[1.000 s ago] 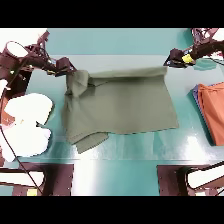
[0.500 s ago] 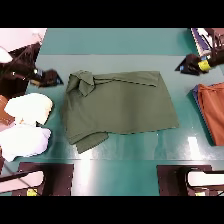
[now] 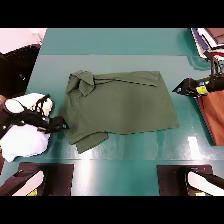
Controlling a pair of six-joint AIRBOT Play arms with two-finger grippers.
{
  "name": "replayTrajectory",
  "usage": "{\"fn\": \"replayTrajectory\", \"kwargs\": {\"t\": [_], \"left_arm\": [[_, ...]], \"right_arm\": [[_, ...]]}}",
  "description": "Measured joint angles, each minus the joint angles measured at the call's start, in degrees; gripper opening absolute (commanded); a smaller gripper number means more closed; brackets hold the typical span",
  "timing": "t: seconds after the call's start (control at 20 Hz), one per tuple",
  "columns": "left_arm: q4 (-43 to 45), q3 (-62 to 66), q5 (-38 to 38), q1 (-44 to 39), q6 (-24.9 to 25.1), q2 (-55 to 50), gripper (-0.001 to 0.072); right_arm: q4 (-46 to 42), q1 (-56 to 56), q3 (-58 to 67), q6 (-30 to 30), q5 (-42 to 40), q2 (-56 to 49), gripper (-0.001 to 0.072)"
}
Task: Fold the shirts.
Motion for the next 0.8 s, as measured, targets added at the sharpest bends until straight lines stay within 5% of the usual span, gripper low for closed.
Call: {"fn": "replayTrajectory", "kwargs": {"t": [0.4,0.45,0.5,0.8], "left_arm": [[-5.77,-8.24,3.34,-1.36,-0.22,1.33,0.0480],[-6.25,-8.61,4.11,-2.01,-0.11,1.38,0.0211],[-6.03,-8.92,5.16,-2.69,0.04,1.31,0.0046],[-6.84,-2.62,5.60,-3.91,0.39,1.36,0.0032]], "right_arm": [[0.02,0.04,-1.84,-0.35,-1.60,2.64,0.0411],[0.02,0.04,-1.86,-0.37,-1.73,2.71,0.0411],[0.04,0.04,-1.88,-0.37,-1.77,2.78,0.0411],[-1.20,-5.14,-2.71,-0.39,2.69,2.89,0.0411]]}}
